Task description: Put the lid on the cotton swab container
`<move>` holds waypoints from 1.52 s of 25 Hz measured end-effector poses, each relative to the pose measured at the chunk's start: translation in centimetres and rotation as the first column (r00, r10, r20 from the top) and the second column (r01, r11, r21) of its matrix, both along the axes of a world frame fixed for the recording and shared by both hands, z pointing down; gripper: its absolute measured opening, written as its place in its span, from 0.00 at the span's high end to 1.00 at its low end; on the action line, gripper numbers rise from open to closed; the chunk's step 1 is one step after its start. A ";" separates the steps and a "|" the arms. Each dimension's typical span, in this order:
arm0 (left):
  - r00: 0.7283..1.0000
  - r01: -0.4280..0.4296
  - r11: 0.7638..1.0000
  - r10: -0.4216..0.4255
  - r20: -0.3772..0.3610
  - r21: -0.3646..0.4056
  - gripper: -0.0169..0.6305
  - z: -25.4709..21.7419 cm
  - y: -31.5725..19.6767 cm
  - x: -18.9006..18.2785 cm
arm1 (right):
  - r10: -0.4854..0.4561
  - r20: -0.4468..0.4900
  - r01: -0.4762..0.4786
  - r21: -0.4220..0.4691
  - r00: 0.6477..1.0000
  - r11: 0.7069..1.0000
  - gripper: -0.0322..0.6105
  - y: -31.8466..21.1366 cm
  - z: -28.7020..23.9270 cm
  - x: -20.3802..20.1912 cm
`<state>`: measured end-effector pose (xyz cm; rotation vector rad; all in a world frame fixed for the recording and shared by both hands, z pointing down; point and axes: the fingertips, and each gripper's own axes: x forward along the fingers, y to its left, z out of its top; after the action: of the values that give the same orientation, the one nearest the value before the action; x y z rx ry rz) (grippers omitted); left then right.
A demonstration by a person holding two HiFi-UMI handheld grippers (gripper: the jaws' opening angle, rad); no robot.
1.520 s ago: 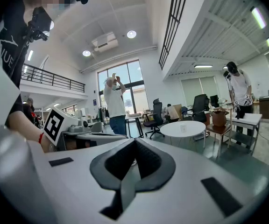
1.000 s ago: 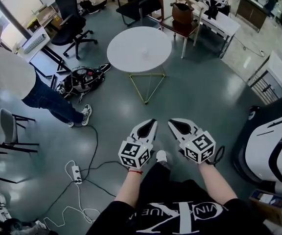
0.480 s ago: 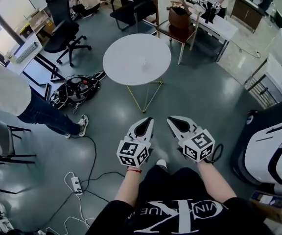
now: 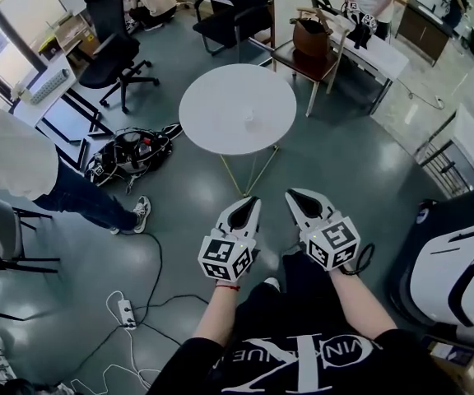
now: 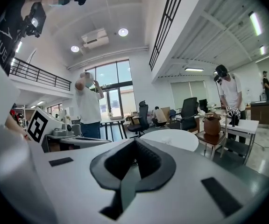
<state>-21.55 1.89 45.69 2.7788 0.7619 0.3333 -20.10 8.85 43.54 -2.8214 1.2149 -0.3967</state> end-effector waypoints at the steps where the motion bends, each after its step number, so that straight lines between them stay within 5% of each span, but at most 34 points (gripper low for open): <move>1: 1.000 0.006 1.000 -0.006 0.001 0.006 0.94 0.0 -0.2 0.6 | -0.013 0.000 0.013 -0.001 1.000 1.000 0.95 -0.3 0.0 0.7; 27: 0.967 0.252 0.968 -0.252 0.043 0.012 0.94 0.7 2.0 20.9 | -0.346 0.046 0.347 -0.023 0.937 0.937 0.95 0.6 0.9 22.2; 38: 0.947 0.315 0.949 -0.315 0.064 0.014 0.94 2.6 3.7 25.1 | -0.453 0.065 0.456 -0.034 0.889 0.889 0.95 1.5 2.8 26.0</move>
<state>3.59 5.57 48.27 2.8155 0.2926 0.3608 5.92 10.38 46.32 -2.5137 1.8784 -0.5231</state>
